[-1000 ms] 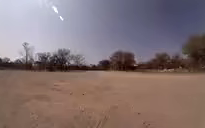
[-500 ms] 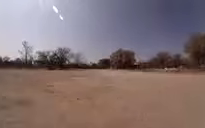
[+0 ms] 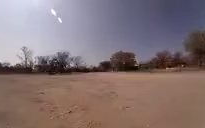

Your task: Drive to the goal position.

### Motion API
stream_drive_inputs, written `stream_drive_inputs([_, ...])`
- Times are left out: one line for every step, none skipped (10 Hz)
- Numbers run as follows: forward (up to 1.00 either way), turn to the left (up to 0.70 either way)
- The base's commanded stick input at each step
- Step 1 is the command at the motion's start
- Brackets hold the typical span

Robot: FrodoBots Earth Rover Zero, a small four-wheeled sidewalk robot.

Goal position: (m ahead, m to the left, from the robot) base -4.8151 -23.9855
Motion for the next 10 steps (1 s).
stream_drive_inputs([1.0,0.0])
stream_drive_inputs([1.0,0.0])
stream_drive_inputs([1.0,0.0])
stream_drive_inputs([1.0,0.0])
stream_drive_inputs([1.0,0.0])
stream_drive_inputs([1.0,0.0])
stream_drive_inputs([1.0,0.0])
stream_drive_inputs([1.0,0.0])
stream_drive_inputs([1.0,-0.12])
stream_drive_inputs([1.0,-0.28])
